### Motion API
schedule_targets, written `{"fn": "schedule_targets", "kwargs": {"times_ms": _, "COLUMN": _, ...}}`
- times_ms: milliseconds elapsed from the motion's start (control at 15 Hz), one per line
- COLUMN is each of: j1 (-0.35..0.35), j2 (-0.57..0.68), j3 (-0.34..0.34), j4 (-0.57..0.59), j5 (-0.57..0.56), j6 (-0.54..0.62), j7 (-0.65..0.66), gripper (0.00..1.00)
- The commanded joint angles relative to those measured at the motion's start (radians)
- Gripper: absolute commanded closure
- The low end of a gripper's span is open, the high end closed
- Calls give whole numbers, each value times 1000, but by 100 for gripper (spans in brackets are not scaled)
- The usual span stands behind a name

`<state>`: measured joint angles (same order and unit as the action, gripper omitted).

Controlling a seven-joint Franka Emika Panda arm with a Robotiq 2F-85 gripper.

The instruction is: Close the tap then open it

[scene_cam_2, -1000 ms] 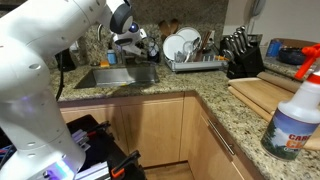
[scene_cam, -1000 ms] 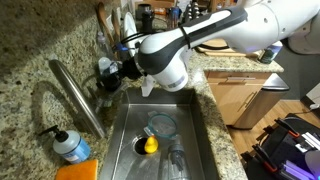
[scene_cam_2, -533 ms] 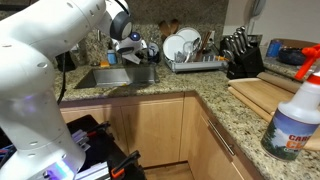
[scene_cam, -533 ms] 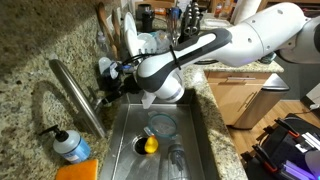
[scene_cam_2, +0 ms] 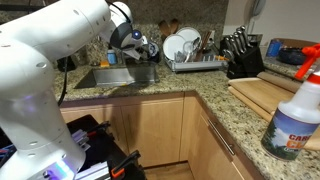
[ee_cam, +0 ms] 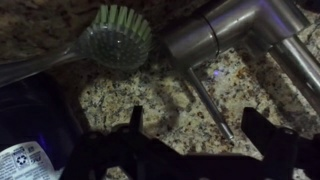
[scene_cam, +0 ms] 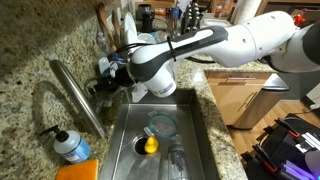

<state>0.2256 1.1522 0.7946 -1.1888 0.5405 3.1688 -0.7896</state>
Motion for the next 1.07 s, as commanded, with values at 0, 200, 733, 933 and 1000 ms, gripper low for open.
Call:
{"fn": "schedule_targets", "kwargs": {"times_ms": 0, "j1": 1, "j2": 15, "j3": 3, "j4": 17, "j5": -4, "j6": 0, "j7": 0, "gripper": 0}}
{"fn": "schedule_targets", "kwargs": {"times_ms": 200, "j1": 5, "j2": 38, "j3": 5, "j4": 39, "j5": -7, "j6": 0, "j7": 0, "gripper": 0}}
{"fn": "schedule_targets", "kwargs": {"times_ms": 733, "j1": 6, "j2": 104, "j3": 61, "j4": 73, "j5": -151, "j6": 182, "j7": -87, "gripper": 0}}
{"fn": "schedule_targets", "kwargs": {"times_ms": 933, "j1": 16, "j2": 84, "j3": -2, "j4": 45, "j5": -152, "j6": 245, "j7": -78, "gripper": 0}}
{"fn": "schedule_targets", "kwargs": {"times_ms": 1000, "j1": 21, "j2": 80, "j3": -20, "j4": 43, "j5": -153, "j6": 266, "j7": -83, "gripper": 0}}
